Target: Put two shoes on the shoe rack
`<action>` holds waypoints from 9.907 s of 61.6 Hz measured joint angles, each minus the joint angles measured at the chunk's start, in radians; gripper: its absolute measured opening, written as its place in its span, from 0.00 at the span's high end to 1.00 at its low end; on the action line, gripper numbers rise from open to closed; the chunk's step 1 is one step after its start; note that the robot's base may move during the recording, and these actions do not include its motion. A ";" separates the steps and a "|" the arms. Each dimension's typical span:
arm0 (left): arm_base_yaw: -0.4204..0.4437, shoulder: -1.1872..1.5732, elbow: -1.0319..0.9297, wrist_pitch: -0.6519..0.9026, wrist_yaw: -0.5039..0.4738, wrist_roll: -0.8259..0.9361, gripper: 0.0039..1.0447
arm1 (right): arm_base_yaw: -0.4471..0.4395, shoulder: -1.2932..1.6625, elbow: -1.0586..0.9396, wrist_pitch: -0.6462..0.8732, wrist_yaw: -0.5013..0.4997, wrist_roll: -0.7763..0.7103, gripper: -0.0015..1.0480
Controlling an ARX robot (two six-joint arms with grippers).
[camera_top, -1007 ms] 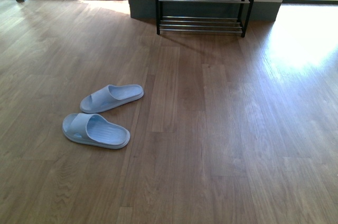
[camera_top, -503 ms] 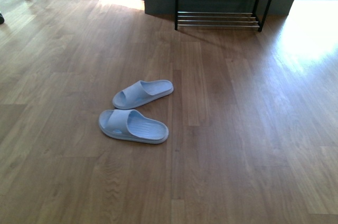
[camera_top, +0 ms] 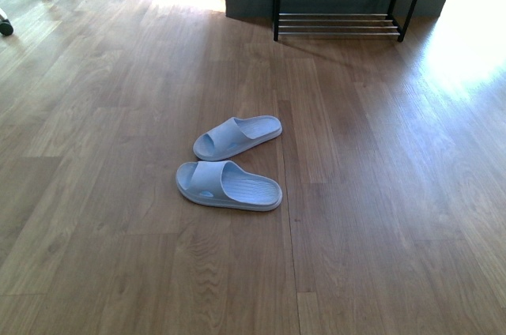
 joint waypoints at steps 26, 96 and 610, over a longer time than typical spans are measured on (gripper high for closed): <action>0.000 0.000 0.000 0.000 0.000 0.000 0.09 | 0.000 0.000 0.000 0.000 0.001 0.000 0.09; 0.001 0.000 0.000 0.000 0.000 0.000 0.09 | 0.000 0.000 0.000 0.000 -0.001 0.000 0.09; 0.220 0.990 0.152 0.499 -0.378 0.292 0.98 | 0.666 2.022 0.586 0.456 -0.253 -0.492 0.09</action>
